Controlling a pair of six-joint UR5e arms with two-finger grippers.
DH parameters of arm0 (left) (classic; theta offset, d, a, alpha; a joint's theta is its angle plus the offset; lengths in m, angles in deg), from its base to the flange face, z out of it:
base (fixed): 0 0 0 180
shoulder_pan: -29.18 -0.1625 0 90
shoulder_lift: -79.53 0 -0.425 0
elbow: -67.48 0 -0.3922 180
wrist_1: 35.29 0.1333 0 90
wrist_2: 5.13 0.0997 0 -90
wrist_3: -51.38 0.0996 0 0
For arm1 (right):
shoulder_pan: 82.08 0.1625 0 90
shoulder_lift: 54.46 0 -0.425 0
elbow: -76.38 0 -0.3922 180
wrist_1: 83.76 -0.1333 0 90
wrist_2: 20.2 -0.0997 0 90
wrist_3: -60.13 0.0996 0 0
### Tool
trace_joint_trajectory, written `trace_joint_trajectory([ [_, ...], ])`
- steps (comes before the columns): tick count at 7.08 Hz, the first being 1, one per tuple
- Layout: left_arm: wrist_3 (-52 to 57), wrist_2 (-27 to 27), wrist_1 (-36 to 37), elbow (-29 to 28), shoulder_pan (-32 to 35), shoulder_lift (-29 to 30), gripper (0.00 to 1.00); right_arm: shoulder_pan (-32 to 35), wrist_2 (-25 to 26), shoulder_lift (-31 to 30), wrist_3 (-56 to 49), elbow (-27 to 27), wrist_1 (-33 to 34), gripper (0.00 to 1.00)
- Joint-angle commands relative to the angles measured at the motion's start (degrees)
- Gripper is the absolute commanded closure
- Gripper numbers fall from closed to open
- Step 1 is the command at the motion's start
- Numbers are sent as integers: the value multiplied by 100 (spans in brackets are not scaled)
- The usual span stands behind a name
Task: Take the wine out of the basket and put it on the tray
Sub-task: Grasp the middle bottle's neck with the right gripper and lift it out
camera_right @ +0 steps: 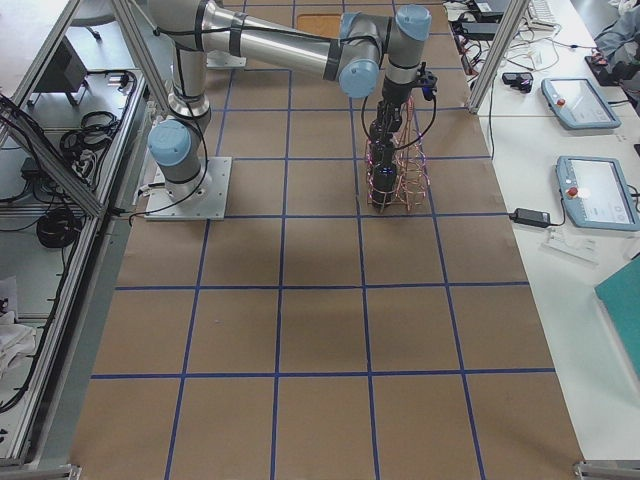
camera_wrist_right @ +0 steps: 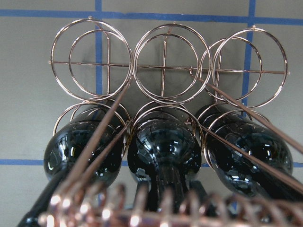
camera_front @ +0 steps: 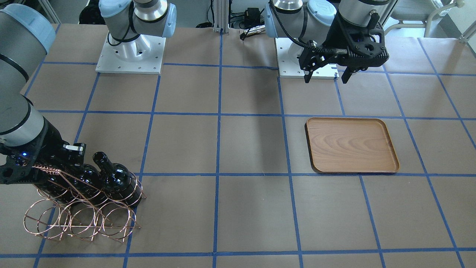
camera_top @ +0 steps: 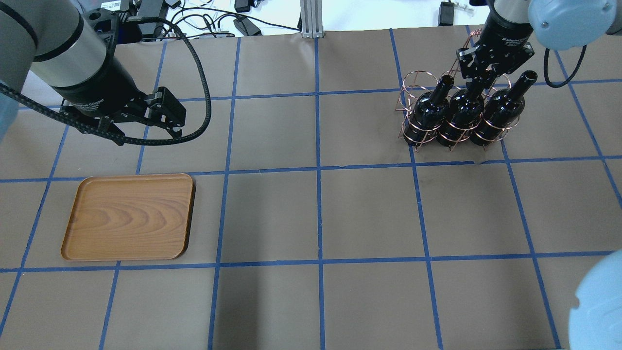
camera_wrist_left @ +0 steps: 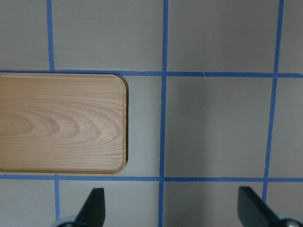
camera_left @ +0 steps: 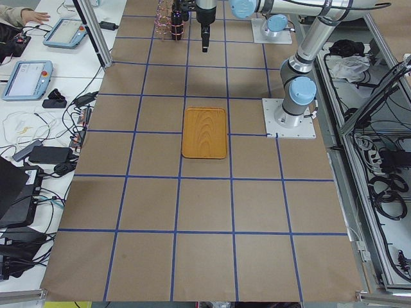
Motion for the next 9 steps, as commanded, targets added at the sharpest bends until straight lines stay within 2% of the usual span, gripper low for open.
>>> trace_joint_trajectory([
  [1, 0, 9, -6, 0, -11, -5, 0, -12, 30, -81, 15, -70, -44, 100],
  [2, 0, 0, -6, 9, -11, -5, 0, -38, 65, -264, 15, -210, -123, 100],
  [4, 0, 0, 3, 18, -11, -5, 0, -47, 57, -546, 42, -1243, -1514, 100],
  [5, 0, 0, 12, 18, -20, -5, 0, -4, 57, -773, 59, -1431, -1921, 100],
  [7, 17, 9, 3, 18, -20, -22, 0, 58, -48, -1240, 277, -1102, -2774, 100],
  [9, 61, 17, 12, 18, -20, -22, 0, 661, -101, -1608, 1257, -93, -2517, 100],
])
